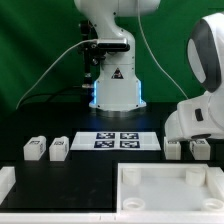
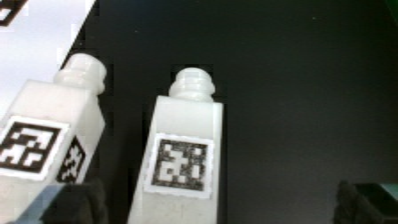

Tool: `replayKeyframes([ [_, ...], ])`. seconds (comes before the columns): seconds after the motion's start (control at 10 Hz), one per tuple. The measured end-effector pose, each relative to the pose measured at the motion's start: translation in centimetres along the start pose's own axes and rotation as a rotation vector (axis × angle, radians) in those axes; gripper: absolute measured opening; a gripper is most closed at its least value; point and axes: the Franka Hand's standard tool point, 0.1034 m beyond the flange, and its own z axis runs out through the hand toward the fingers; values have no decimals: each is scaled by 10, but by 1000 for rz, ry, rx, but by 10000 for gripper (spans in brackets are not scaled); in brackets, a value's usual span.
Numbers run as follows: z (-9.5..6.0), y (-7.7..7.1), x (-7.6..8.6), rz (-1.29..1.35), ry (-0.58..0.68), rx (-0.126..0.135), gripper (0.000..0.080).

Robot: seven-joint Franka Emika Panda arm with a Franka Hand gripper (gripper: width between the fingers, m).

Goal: Assemble one leg

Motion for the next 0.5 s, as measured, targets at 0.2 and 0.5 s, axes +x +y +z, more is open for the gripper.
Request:
replayKeyframes([
  [0.2, 17, 0, 3, 2, 8, -2, 649],
  [0.5, 32, -1, 7, 2, 19, -5, 649],
])
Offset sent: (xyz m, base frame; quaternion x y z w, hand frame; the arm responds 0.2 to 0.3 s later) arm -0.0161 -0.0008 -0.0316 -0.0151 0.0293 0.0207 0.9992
